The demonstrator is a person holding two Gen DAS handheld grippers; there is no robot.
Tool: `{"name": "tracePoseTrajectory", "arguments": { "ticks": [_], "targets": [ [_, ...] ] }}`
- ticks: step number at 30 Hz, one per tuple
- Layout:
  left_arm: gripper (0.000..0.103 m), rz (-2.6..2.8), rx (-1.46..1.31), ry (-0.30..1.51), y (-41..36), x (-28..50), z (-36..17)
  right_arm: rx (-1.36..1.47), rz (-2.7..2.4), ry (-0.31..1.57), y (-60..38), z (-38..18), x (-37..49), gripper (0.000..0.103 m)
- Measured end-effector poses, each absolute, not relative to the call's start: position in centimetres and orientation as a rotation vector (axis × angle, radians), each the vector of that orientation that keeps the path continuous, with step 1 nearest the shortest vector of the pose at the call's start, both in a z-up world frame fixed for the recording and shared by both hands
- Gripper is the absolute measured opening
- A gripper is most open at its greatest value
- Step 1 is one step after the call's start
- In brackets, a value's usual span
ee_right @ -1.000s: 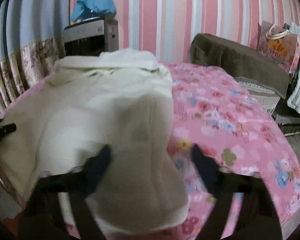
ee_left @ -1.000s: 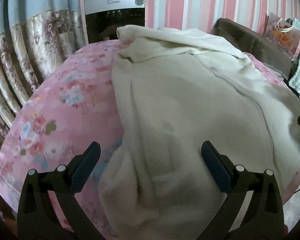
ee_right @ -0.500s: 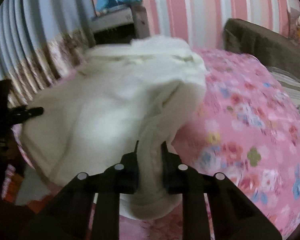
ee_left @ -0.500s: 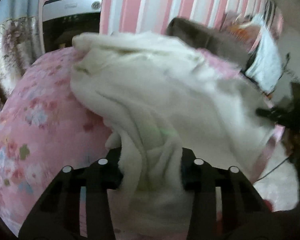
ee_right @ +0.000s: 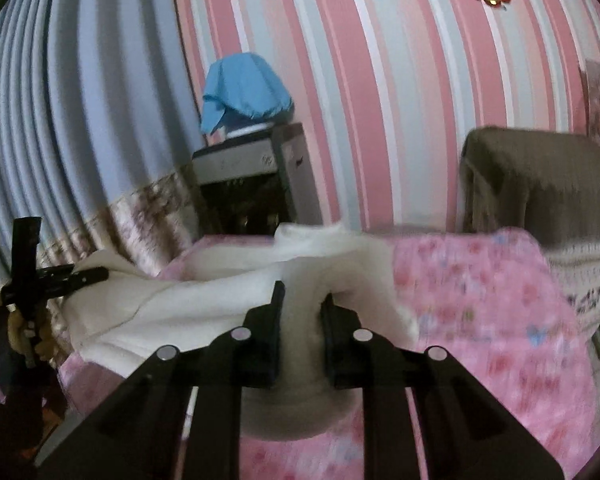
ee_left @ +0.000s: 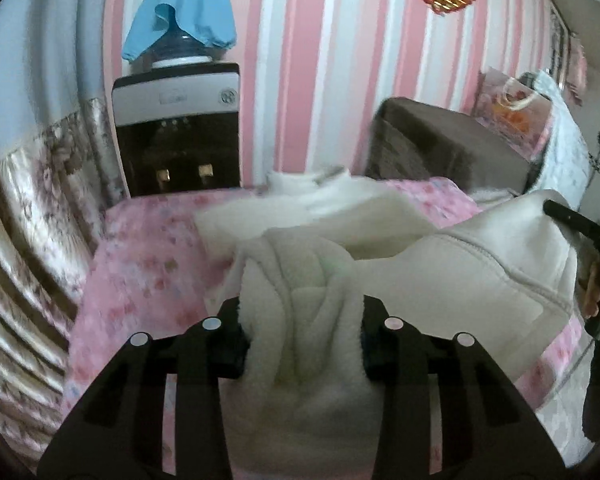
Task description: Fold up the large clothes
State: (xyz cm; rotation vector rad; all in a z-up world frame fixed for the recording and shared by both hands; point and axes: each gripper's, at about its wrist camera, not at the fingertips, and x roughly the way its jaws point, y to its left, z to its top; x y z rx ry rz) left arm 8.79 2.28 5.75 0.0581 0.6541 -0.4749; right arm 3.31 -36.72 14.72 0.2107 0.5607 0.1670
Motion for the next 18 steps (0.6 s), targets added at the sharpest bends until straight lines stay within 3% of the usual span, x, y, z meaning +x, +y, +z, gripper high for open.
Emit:
{"name": "tracePoseTrajectory", "arguments": {
  "ticks": [8,16,18],
  "targets": [
    [0.053,-0.341,0.157,0.694,-0.4,24.1,8.0,0.129,0.091,0.625,-38.5,16.3,20.2,0.017],
    [0.051,-0.234,0.150,0.891,-1.4,38.3,-0.5,0.096,0.013,0.993,-41.1,1.6,37.5,0.017],
    [0.053,-0.243,0.130,0.910,-0.9,39.7,-1.8,0.151,0.034,1.027,-41.8,0.0,38.6,0.023]
  ]
}}
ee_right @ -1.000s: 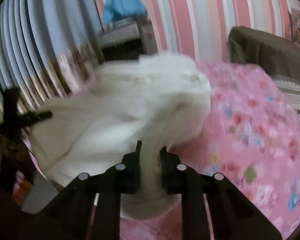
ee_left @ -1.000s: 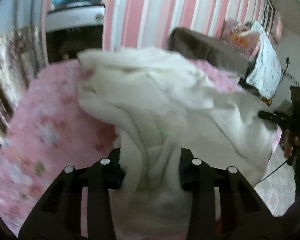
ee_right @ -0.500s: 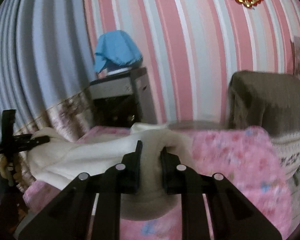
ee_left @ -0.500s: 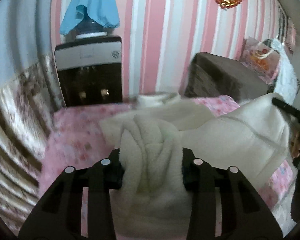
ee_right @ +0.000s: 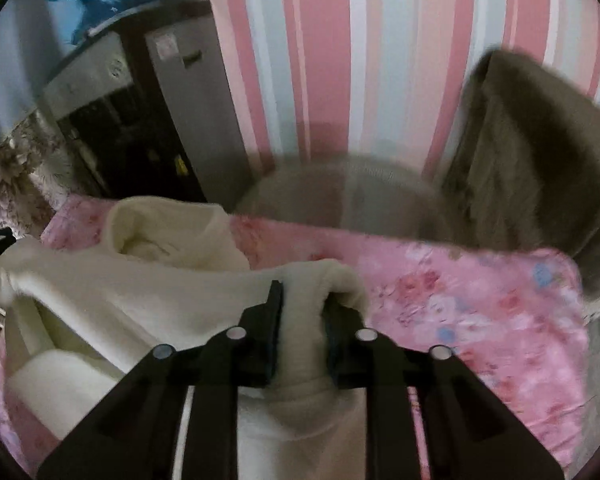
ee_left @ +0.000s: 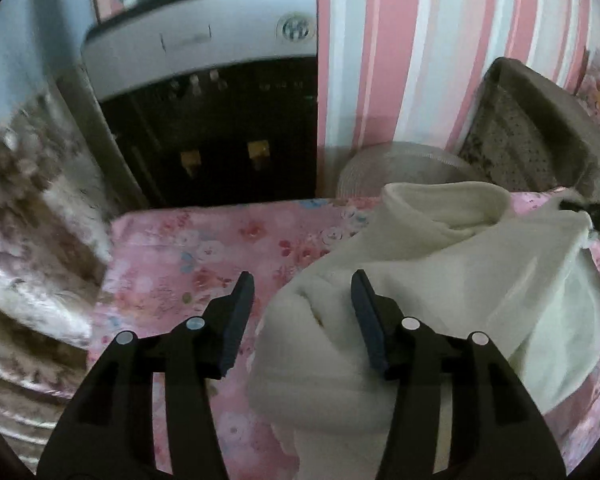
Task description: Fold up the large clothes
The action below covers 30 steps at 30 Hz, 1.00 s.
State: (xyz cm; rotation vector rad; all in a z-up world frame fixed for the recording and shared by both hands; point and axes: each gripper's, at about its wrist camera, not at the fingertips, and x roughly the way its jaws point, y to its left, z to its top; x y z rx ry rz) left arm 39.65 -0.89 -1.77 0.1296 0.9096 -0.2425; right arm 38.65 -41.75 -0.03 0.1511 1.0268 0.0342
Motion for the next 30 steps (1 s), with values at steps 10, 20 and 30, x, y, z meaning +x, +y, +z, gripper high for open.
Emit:
{"name": "tracePoseTrajectory", "arguments": {
  "ticks": [10,20,30],
  "targets": [
    [0.100,-0.162,0.083,0.789,5.8,35.9,2.3,0.146,0.104,0.793,-42.7,8.2,31.1,0.090],
    [0.100,-0.332,0.202,0.949,2.7,28.2,-6.6,-0.101,0.115,0.943,-36.8,0.7,28.9,0.090],
    [0.030,-0.376,0.234,0.893,-2.0,31.0,-6.8,-0.116,0.090,0.970,-36.8,-0.1,31.4,0.009]
  ]
}}
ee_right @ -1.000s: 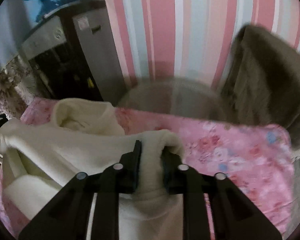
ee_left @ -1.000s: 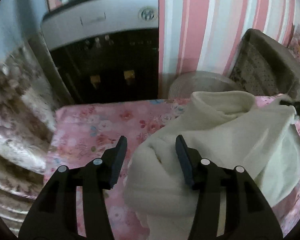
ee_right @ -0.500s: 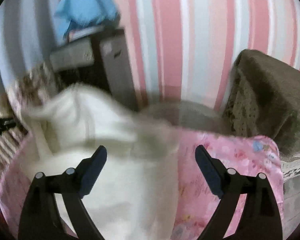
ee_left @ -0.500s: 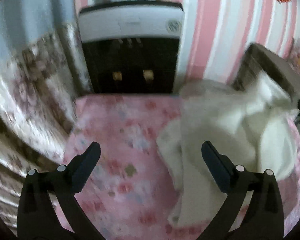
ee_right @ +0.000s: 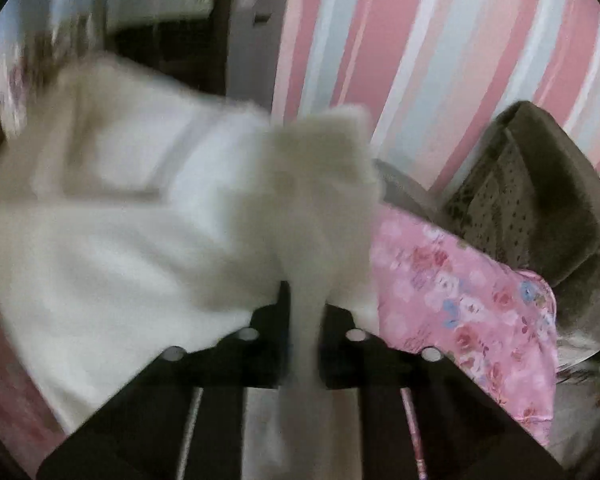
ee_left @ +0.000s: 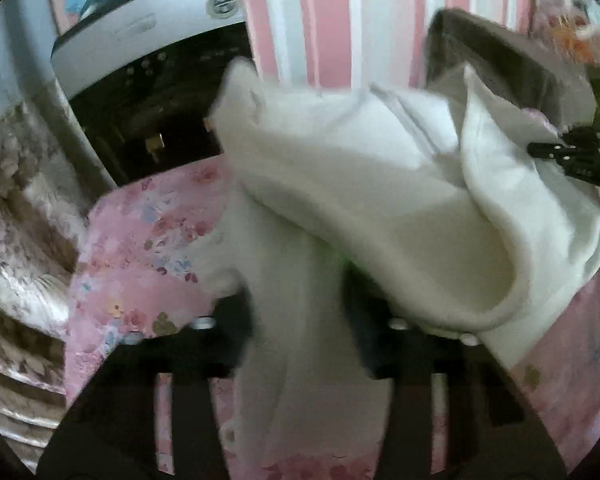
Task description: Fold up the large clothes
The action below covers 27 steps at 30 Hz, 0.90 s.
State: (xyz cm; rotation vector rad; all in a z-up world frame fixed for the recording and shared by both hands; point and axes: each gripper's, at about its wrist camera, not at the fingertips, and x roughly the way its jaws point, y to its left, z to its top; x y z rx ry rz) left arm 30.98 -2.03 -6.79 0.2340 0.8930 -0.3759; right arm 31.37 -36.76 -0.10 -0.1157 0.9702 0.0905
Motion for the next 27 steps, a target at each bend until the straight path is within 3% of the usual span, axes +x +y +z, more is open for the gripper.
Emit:
{"name": "tracePoseTrajectory", "arguments": {
  "ticks": [1,4,6,9,10,11,12,13,14,17,21,27],
  "targets": [
    [0.021,-0.391,0.180,0.904,-1.0,31.5,-6.3,-0.030,0.095,0.940,-38.1,1.1,31.6,0.007],
    [0.021,-0.422,0.033,0.943,2.6,32.4,-6.3,0.387,0.045,0.832,-45.8,2.8,33.1,0.007],
    [0.020,-0.381,0.037,0.991,3.6,32.7,-8.1,0.649,-0.043,0.862,-51.1,0.0,34.0,0.009],
    [0.023,-0.348,0.077,1.009,4.1,31.9,-9.4,0.519,-0.145,0.970,-51.8,-3.2,34.4,0.022],
    [0.032,-0.326,0.087,1.005,4.5,31.6,-9.2,0.499,-0.128,0.965,-51.5,-3.6,33.8,0.022],
    [0.041,-0.302,0.097,0.996,4.8,31.3,-8.9,0.487,-0.117,0.950,-51.2,-3.6,33.0,0.030],
    [0.060,-0.272,0.116,0.982,4.9,31.1,-8.6,0.480,-0.108,0.924,-51.1,-3.2,31.8,0.056],
    [0.078,-0.241,0.137,0.965,5.0,30.9,-8.1,0.467,-0.100,0.895,-50.9,-2.6,30.6,0.069],
    [0.085,-0.220,0.147,0.942,5.1,30.7,-7.5,0.448,-0.096,0.872,-50.9,-2.2,29.7,0.079],
    [0.089,-0.256,0.087,0.934,5.2,30.7,-6.5,0.392,-0.079,0.826,-50.8,-0.9,26.9,0.080],
    [0.096,-0.293,0.077,0.947,3.0,30.7,-7.0,0.405,-0.001,0.919,-49.2,-2.9,24.7,0.081],
    [0.098,-0.339,0.027,1.076,0.6,31.9,-11.1,0.524,0.051,0.917,-47.2,-5.5,23.4,0.082]
  ]
}}
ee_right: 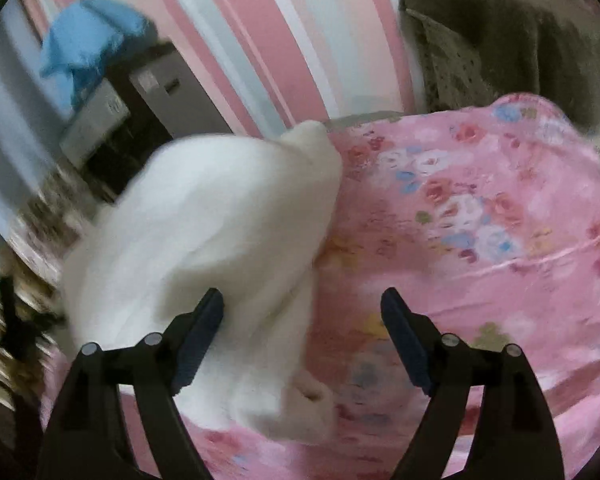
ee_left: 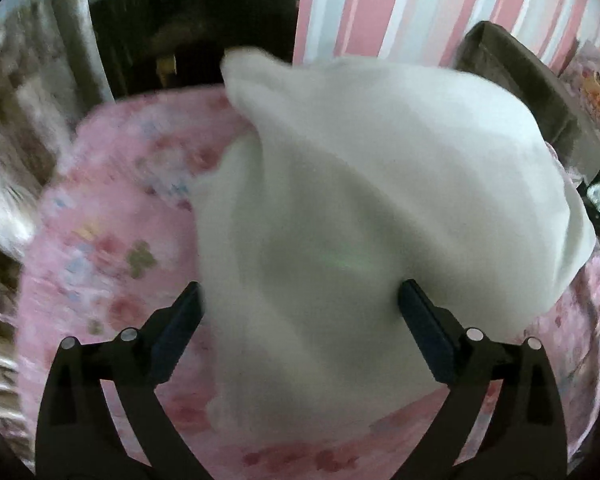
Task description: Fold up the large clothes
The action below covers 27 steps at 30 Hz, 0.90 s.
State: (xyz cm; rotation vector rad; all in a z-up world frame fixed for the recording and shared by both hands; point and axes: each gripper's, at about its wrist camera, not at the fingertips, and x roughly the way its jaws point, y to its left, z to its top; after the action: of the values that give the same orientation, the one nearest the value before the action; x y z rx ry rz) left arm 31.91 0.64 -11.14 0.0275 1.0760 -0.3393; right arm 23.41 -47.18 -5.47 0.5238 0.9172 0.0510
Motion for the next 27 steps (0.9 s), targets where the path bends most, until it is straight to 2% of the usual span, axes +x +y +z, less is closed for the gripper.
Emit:
{"name": "tracePoseTrajectory", "arguments": {
  "ticks": [2,5,7,8,9,10,13,19,21,22,23,25,27],
  "targets": [
    [0.098,-0.370,-0.062,1.125,0.8,32.7,-12.5,0.568,0.136,0.936,-45.9,-6.2,24.1,0.082],
    [0.086,-0.427,-0.184,1.163,1.3,33.3,-13.9,0.421,0.128,1.017,-41.6,-7.8,25.4,0.080],
    [0.071,-0.452,-0.202,1.157,1.4,33.2,-13.9,0.354,0.093,0.985,-40.1,-7.8,25.6,0.059],
    [0.067,-0.462,-0.208,1.155,1.3,33.0,-13.6,0.366,0.095,0.976,-40.0,-7.6,25.5,0.045],
    [0.058,-0.468,-0.209,1.154,1.3,32.8,-13.4,0.386,0.099,0.967,-40.3,-7.2,25.4,0.038],
    [0.049,-0.477,-0.211,1.150,1.2,32.6,-13.0,0.393,0.103,0.953,-40.4,-6.7,25.1,0.036],
    [0.040,-0.498,-0.201,1.086,1.1,31.3,-10.3,0.404,0.122,0.847,-40.7,-3.4,23.4,0.032],
    [0.039,-0.567,-0.131,0.895,1.6,24.8,-1.0,0.282,0.170,0.671,-39.0,6.7,17.0,0.025],
    [0.043,-0.603,-0.111,0.888,2.5,22.2,-0.4,0.239,0.174,0.669,-38.9,8.5,13.1,0.025],
    [0.050,-0.621,-0.104,0.901,2.9,20.9,-0.9,0.232,0.180,0.699,-39.0,8.4,11.6,0.026],
    [0.055,-0.632,-0.082,0.931,3.4,19.3,-2.2,0.237,0.190,0.758,-39.0,7.6,10.5,0.030],
    [0.071,-0.574,-0.003,0.978,4.1,17.2,-4.9,0.199,0.198,0.929,-38.4,3.8,7.9,0.040],
    [0.071,-0.491,0.072,1.037,4.8,15.5,-8.0,0.184,0.191,1.077,-38.3,-0.3,6.3,0.045]
  ]
}}
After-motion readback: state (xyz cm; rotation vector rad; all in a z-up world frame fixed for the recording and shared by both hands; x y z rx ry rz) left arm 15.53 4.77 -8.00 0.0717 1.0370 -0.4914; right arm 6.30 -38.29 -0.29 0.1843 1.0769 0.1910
